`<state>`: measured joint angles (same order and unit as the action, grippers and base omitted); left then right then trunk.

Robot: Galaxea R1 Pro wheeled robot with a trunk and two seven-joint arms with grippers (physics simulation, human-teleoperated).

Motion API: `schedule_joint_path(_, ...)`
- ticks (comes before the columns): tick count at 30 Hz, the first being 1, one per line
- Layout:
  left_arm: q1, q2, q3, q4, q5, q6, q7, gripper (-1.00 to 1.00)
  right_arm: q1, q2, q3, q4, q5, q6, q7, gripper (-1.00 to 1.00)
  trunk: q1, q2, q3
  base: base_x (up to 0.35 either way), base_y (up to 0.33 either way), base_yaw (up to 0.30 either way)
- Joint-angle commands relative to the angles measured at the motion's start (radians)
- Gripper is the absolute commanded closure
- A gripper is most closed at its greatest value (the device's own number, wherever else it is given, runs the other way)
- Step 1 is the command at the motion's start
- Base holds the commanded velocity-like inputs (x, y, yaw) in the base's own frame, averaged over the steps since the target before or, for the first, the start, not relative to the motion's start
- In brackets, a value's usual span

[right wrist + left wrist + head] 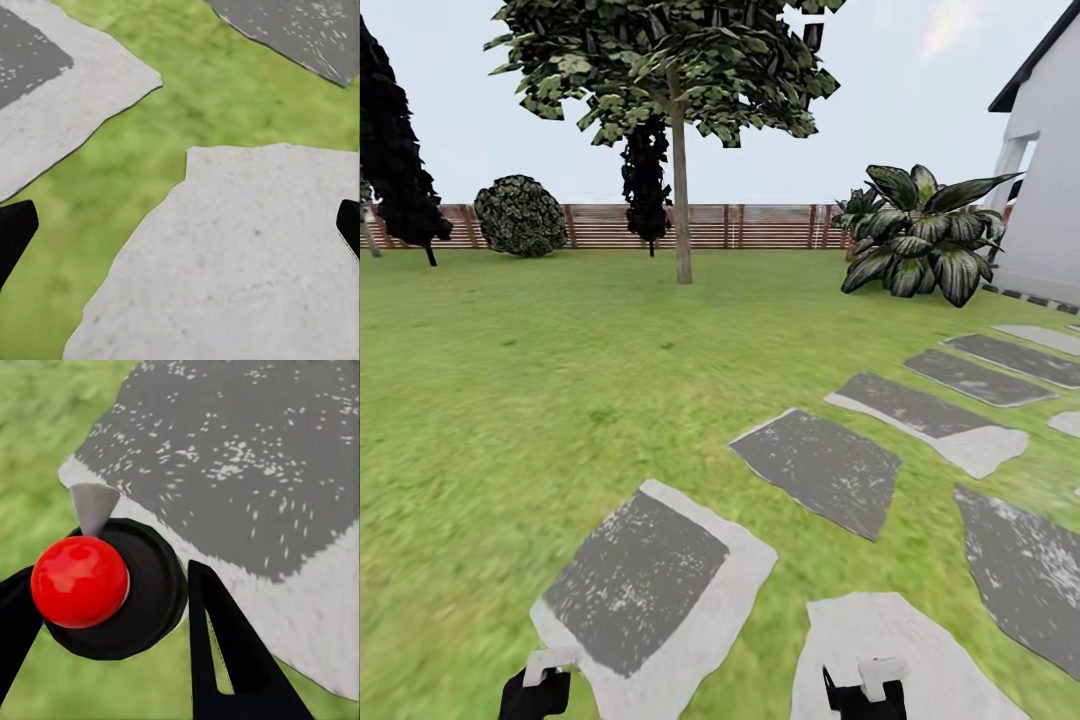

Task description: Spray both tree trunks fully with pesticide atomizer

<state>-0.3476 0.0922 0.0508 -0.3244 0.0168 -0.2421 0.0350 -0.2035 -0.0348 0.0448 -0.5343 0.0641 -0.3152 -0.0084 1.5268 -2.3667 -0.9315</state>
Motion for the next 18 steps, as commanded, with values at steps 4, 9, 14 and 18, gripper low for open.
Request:
schedule_joint_path(4, -0.001, 0.0, 0.001, 0.001, 0.002, -0.003, 0.0, 1.0, -0.001, -0.001, 0.001, 0.001, 0.006, -0.002, -0.001, -1.0, 0.0, 0.0, -0.001, 0.335, 0.0, 0.0)
schedule_joint_path(9, -0.001, 0.0, 0.001, 0.001, 0.002, -0.003, 0.0, 1.0, 0.0, -0.001, 0.001, 0.002, 0.006, -0.002, -0.001, -1.0, 0.0, 0.0, -0.001, 0.335, 0.0, 0.0)
schedule_joint_path(14, -0.001, 0.0, 0.001, 0.001, 0.002, -0.003, 0.0, 1.0, 0.0, -0.001, 0.001, 0.002, 0.006, -0.002, -0.002, -1.0, 0.0, 0.0, -0.001, 0.335, 0.0, 0.0)
schedule_joint_path(18, -0.001, 0.0, 0.0, 0.001, 0.002, -0.003, 0.0, 1.0, 0.0, -0.001, 0.001, 0.002, 0.006, -0.002, -0.001, -1.0, 0.0, 0.0, -0.001, 0.335, 0.0, 0.0)
